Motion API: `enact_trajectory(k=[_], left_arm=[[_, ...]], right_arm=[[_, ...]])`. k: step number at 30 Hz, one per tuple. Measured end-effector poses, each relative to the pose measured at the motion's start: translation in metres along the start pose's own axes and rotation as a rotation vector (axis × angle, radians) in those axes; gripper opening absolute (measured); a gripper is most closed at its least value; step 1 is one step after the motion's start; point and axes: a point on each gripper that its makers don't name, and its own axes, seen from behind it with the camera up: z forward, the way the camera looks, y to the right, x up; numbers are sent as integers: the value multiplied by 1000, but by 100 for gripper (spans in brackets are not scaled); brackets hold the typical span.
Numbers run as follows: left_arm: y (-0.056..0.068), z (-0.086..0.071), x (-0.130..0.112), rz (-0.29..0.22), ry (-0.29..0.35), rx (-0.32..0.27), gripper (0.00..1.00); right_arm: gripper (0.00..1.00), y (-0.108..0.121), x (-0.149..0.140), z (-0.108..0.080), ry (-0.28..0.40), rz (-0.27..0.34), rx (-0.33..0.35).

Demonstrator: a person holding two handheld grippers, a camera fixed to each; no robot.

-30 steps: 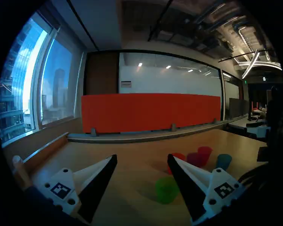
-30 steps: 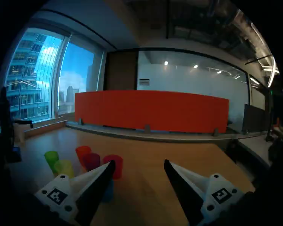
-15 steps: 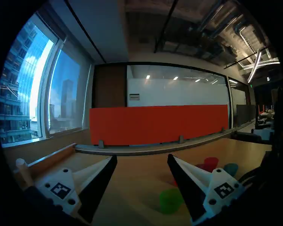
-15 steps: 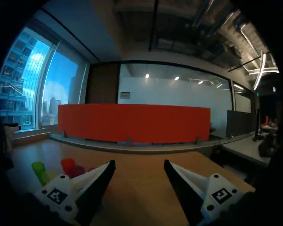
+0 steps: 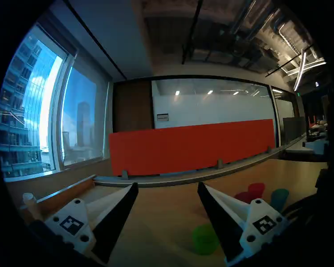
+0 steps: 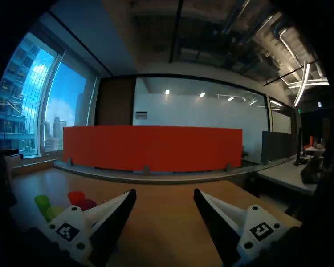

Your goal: Pour water

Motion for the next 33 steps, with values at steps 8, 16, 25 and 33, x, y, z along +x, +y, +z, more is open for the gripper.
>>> enact_trajectory(k=[8,16,25,33], left_arm=[[6,1,-12,17,11,8,100],[3,3,-35,6,-11,3,99],[-9,5,-61,-25,-31,9,100],[-22,5,-75,-54,-38,17,99]], right_arm=[[100,-2,3,4,8,-1,-5],[100,1,1,4,10,5,-18],[100,-8,-6,2,-3,16,-11],[100,-15,-6,4,-5,33,-7]])
